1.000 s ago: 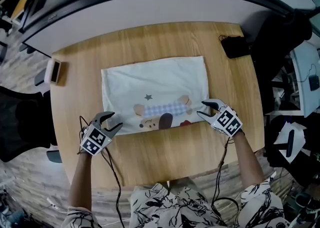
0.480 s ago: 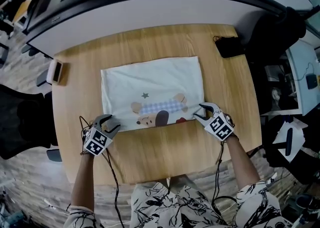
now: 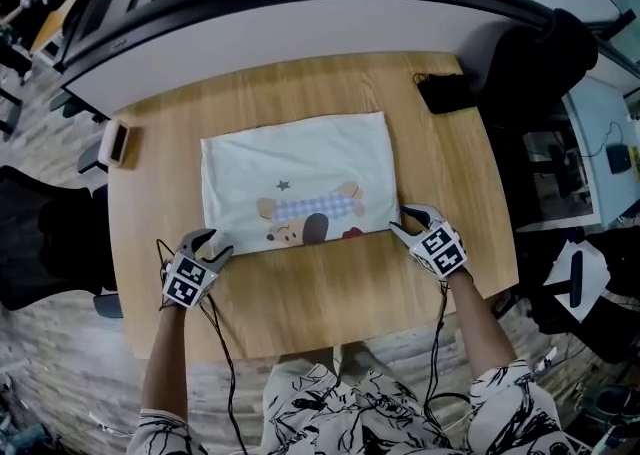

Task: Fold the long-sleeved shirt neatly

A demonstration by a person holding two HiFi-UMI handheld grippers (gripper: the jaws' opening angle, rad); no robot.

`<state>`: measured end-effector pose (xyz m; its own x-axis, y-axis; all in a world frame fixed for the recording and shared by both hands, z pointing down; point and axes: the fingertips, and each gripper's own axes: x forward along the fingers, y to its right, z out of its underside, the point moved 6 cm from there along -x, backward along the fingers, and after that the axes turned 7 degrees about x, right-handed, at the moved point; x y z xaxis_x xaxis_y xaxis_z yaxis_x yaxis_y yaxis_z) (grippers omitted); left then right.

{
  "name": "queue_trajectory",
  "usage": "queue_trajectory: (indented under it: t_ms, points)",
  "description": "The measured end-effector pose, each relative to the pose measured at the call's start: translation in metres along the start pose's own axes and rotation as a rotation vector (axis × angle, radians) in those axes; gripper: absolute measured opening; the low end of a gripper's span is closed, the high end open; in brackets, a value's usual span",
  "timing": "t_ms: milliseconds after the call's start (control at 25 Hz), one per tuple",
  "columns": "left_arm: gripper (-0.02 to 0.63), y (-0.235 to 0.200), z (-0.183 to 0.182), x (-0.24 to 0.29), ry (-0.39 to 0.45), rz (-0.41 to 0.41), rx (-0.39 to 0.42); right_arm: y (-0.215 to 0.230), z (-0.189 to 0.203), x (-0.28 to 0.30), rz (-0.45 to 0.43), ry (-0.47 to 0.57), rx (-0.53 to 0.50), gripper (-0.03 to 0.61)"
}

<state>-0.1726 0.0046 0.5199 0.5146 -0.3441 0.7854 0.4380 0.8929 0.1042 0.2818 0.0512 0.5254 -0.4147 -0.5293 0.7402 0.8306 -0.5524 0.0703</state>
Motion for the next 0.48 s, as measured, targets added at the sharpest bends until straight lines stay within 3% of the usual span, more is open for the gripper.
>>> queue_trajectory:
  t_ms: [200, 280, 400, 480]
  points:
    - [0.227, 0.017, -0.046, -0.071, 0.284, -0.152, -0.141, -0.025, -0.054, -0.076, -0.043, 0.370, 0.140, 0.192]
    - [0.217, 0.030, -0.069, -0.105, 0.394, -0.226, -0.156, -0.035, -0.071, -0.114, -0.044, 0.505, 0.170, 0.150]
    - [0.104, 0.048, -0.097, -0.158, 0.533, -0.355, -0.157, -0.046, -0.087, -0.166, -0.017, 0.678, 0.182, 0.018]
    - [0.013, 0.059, -0.112, -0.189, 0.606, -0.428, -0.166, -0.052, -0.094, -0.196, -0.003, 0.761, 0.186, 0.011]
